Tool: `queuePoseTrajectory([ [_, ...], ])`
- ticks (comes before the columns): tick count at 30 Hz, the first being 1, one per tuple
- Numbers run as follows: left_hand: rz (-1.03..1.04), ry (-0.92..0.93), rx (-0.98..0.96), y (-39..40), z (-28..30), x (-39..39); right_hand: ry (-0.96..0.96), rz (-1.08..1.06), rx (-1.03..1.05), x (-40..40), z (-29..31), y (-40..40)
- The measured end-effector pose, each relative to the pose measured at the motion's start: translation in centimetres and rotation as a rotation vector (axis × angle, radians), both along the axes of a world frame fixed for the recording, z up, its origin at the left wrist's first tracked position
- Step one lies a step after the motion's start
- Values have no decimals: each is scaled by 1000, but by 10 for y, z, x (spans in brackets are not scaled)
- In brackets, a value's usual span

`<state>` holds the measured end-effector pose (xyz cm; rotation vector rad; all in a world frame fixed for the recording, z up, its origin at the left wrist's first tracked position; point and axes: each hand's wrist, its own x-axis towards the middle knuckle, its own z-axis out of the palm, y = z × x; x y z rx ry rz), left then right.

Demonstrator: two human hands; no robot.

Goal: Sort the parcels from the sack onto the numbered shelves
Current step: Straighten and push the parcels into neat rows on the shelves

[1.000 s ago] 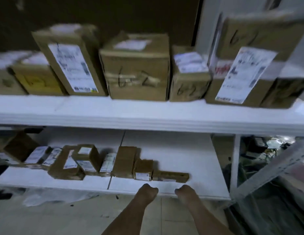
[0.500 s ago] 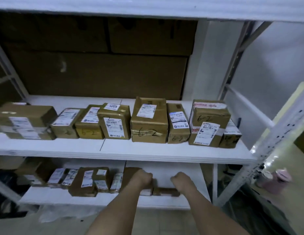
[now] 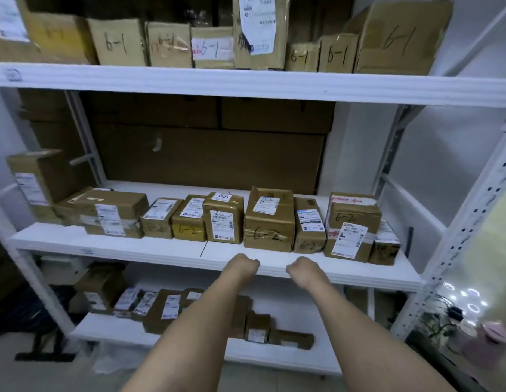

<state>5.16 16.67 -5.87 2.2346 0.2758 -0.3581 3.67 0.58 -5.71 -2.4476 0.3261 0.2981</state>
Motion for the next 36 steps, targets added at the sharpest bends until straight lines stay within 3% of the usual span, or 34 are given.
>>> queuePoseTrajectory([
  [7,109,-103,67,16,58,-31,-136,74,-60,-19,50,11],
  [18,217,-436,131,80,161,-32,-409,124,-219,-17,140,76],
  [26,138,-657,241,174,224,-8,-690,54,-256,2,212,173],
  [36,102,-897,395,282,269,32,-905,4,-266,36,259,303],
])
